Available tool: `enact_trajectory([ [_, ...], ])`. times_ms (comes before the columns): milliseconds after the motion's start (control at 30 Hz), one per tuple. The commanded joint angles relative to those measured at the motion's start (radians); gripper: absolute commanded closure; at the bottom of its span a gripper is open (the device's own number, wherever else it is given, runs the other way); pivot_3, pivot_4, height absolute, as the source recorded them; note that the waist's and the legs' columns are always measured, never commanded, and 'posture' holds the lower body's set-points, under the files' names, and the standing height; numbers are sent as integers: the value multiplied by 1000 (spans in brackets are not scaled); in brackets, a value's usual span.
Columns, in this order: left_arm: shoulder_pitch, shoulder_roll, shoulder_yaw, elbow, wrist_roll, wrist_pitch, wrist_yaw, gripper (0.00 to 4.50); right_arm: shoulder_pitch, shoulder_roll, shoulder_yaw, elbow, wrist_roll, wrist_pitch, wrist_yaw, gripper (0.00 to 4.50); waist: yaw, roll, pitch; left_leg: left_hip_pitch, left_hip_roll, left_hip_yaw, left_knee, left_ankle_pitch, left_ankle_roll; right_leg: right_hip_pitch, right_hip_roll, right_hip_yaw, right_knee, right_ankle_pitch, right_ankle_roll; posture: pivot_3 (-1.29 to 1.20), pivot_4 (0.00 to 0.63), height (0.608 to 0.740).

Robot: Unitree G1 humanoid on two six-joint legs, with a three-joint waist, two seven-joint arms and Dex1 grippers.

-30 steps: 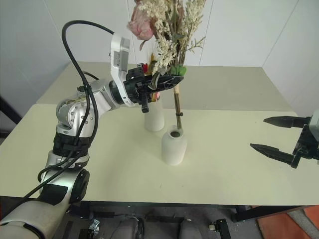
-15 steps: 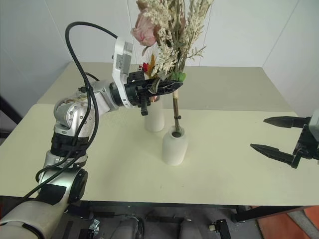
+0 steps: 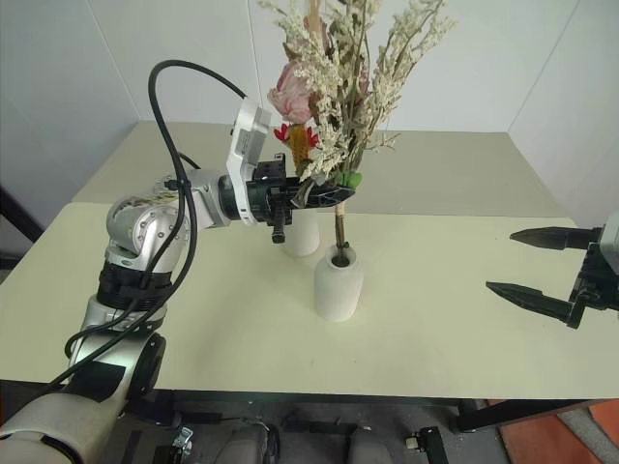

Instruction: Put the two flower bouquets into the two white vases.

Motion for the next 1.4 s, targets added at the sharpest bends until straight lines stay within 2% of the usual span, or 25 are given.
enact_trajectory([
  [33, -7, -23, 20, -14, -30, 34, 17, 4403, -17, -20, -18, -7, 2, -9, -1, 0, 0, 0, 0, 0, 0, 0, 0, 0, 0, 0, 0, 0, 0, 0, 0, 0, 150, 740],
  [433, -70, -11, 45, -85, -25, 9, 41, 4403, -17, -12, -16, -12, -1, -16, -6, 0, 0, 0, 0, -1, 0, 0, 0, 0, 0, 0, 0, 0, 0, 0, 0, 0, 150, 740],
  [800, -97, -14, 54, -77, -10, -11, 75, 4403, -21, -11, -13, -7, -3, -22, -9, 0, 0, 0, 0, 0, 0, 0, 0, 0, 0, 0, 0, 0, 0, 0, 0, 0, 150, 740],
  [1133, -144, -12, 90, -113, -55, 33, 116, 4403, -22, -9, -6, 2, -9, -31, -9, 0, -1, 0, 0, 0, 0, 0, 0, 0, 0, 0, 0, 0, 0, 0, 0, 0, 150, 740],
  [1233, -176, -9, 113, -94, -109, 122, 146, 4403, -26, -9, -2, 5, -12, -35, -10, 0, -1, 0, 0, -1, 0, 0, 0, 0, 0, 0, 0, 0, 0, 0, 0, 0, 150, 740],
  [1400, -183, 0, 93, -70, -80, 162, 182, 4403, -32, -7, 9, 16, -20, -46, -12, 0, -1, 0, 0, 0, 0, 0, 0, 0, 1, 0, 0, 0, 0, 0, 1, 0, 150, 740],
])
